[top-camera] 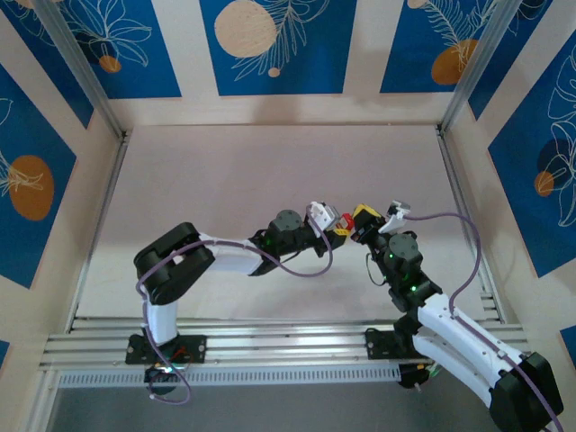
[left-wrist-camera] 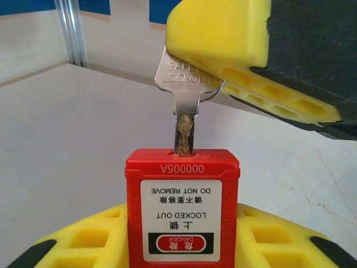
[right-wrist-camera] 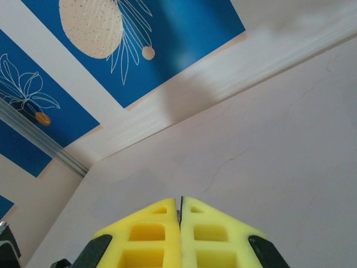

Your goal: Unlock with the key

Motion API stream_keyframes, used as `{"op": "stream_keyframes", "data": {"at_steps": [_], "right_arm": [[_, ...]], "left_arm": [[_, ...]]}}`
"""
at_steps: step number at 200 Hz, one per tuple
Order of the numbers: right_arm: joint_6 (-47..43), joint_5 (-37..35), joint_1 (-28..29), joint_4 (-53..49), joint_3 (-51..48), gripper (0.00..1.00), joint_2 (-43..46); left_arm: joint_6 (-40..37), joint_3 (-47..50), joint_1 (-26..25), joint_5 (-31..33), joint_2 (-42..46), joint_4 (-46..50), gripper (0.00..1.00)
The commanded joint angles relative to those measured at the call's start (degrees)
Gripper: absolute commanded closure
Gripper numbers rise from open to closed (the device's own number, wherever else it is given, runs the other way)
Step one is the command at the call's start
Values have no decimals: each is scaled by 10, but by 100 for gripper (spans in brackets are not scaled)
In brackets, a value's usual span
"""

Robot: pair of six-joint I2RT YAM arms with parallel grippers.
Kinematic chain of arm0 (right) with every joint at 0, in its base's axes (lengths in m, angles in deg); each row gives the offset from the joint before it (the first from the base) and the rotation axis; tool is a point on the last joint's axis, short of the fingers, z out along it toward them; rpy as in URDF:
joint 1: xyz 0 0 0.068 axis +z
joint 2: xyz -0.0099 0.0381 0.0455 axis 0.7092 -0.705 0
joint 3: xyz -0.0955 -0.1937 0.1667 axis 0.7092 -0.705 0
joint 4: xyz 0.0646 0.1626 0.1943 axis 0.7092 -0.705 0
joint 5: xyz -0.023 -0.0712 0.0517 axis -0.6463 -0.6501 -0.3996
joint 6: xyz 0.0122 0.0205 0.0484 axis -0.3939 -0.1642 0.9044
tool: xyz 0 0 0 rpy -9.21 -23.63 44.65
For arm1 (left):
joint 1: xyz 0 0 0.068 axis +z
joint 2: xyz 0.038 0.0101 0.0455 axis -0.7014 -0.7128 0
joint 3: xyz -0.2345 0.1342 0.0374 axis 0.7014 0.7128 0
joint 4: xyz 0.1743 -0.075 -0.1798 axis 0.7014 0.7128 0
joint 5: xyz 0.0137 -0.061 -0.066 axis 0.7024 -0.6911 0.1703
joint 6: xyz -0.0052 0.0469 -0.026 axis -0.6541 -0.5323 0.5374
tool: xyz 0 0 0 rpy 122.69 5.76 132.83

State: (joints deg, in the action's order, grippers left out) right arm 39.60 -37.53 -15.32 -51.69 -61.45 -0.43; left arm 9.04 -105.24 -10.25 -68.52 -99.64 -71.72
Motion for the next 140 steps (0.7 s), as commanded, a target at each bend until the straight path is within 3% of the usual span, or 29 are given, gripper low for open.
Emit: {"op": "stream_keyframes", "data": {"at_steps": [1, 77, 140], "right_arm": [[-9, 79, 20, -111, -21, 100, -3], [-33, 135, 1, -118, 12, 100, -32], [-29, 126, -1, -130, 14, 100, -17]], "left_arm": [[17, -74, 15, -22, 37, -117, 82], [2, -86, 11, -67, 28, -62, 82], [-6, -74, 10, -51, 35, -70, 82]]}}
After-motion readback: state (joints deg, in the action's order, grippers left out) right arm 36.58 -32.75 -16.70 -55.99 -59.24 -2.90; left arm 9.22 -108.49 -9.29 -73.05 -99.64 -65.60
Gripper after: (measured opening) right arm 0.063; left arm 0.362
